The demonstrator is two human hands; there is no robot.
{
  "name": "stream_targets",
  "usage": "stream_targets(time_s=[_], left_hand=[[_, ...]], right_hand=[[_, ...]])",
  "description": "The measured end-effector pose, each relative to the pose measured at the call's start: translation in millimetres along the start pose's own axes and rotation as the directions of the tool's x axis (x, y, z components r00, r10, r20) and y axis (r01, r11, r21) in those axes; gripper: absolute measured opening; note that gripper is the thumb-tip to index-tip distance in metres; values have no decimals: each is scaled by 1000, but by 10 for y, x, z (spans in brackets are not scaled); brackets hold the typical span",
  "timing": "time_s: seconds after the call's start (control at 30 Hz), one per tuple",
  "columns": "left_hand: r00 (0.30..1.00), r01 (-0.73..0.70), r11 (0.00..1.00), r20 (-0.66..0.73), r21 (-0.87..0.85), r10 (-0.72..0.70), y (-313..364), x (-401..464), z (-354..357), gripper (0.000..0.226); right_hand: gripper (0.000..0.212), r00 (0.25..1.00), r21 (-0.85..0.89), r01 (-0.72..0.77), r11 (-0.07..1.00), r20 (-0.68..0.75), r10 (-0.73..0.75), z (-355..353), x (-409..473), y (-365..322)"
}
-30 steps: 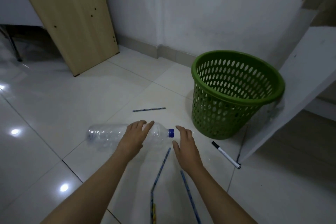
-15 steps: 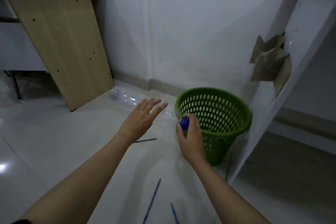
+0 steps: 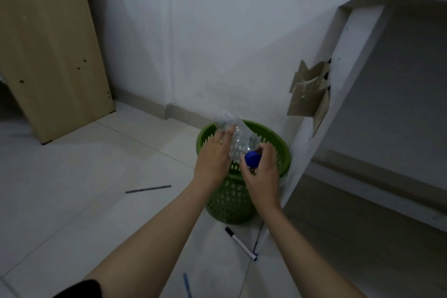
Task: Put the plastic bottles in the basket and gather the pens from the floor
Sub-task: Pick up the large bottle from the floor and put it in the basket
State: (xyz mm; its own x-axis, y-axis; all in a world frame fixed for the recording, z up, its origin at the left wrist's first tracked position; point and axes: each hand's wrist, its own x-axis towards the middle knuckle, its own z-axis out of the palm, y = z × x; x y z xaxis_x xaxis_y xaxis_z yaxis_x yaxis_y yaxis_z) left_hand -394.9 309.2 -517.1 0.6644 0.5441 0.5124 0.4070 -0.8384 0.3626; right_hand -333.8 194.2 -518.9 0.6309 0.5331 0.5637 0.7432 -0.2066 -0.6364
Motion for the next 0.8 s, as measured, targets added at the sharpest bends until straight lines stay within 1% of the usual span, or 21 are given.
stream_targets(time_s=[0.07, 0.13, 0.2, 0.27, 0.33, 0.4, 0.5, 0.6, 0.7, 0.8], left_hand=[[997, 44, 998, 65, -48, -41, 40, -45, 107, 83], [982, 93, 995, 172, -47, -84, 17, -80, 202, 90], [932, 163, 987, 327, 1, -154, -42, -121, 286, 91], [857, 209, 973, 462, 95, -229, -115, -184, 340, 91], [805, 156, 965, 540, 211, -248, -176, -267, 373, 90], [797, 96, 963, 560, 254, -227, -213, -326, 388, 93], [787, 69, 961, 577, 269, -218, -222, -340, 381, 101], [785, 53, 961, 584, 273, -209, -238, -337, 392, 106], [793, 48, 963, 576, 265, -198, -247, -357, 412, 107], [799, 64, 964, 566, 258, -204, -242, -360, 430, 106]], right_hand=[[27, 1000, -42, -31, 999, -3, 31, 12, -10, 57], [26, 999, -85, -49, 995, -8, 48, 44, -23, 101], [28, 999, -139, -47, 989, 1, 48, 87, -30, 136], [31, 997, -178, -66, 982, 17, 70, 135, -32, 160], [32, 993, -195, -104, 975, 30, 112, 180, -44, 176], [32, 989, -219, -134, 966, 36, 146, 212, -62, 188], [33, 980, -218, -183, 959, 34, 195, 231, -76, 232], [39, 973, -201, -209, 957, 55, 224, 227, -100, 286], [37, 980, -208, -173, 963, 66, 190, 204, -111, 312], [37, 989, -185, -146, 972, 6, 150, 160, -44, 306]])
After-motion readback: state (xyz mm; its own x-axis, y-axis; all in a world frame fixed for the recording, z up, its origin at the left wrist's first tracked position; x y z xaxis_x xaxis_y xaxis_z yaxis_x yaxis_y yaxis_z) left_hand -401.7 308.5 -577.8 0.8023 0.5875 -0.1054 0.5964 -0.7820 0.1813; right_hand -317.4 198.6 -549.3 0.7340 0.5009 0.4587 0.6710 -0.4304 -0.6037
